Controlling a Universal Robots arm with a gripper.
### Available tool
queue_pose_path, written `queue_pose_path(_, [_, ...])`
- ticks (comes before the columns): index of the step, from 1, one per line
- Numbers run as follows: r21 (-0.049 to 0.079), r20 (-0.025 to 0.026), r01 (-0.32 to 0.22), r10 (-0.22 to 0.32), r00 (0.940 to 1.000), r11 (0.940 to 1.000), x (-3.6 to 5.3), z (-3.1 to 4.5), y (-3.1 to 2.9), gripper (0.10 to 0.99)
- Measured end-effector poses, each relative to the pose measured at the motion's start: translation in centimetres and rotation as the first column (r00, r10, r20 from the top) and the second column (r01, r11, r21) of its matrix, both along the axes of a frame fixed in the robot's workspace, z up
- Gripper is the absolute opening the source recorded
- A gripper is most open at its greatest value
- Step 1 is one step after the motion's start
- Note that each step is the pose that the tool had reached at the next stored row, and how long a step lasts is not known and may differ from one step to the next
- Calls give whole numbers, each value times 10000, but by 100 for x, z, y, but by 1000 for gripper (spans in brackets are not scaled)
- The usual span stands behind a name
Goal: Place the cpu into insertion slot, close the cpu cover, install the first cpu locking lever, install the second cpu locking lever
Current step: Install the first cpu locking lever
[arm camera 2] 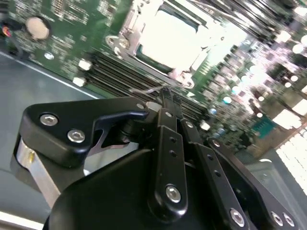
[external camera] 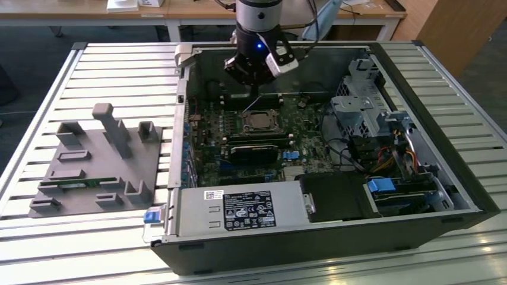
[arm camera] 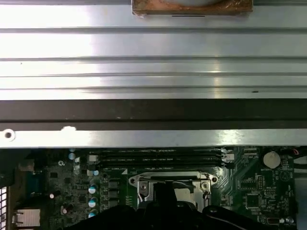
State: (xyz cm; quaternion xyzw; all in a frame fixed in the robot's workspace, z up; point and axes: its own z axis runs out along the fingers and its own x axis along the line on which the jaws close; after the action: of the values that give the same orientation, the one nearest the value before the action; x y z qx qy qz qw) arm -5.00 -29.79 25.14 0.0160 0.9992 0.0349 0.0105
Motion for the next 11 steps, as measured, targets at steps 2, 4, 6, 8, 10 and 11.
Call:
queue_pose_path(2, [152,-3,-3,3,10000,9999,1,-4,-1,106])
queue_pose_path(4, [273,-1,-11,11,10000,9996,1,-13,-1,106])
queue_pose_path(6, [306,1,-16,16,10000,9995,9,-31,0,106])
queue_pose_path(8, [304,-1,-24,24,10000,9995,18,-58,-1,106])
queue_pose_path(10, [303,-1,-52,52,10000,9995,32,-85,0,106])
queue_pose_path(11, [305,-1,-61,61,10000,9995,39,-95,1,106])
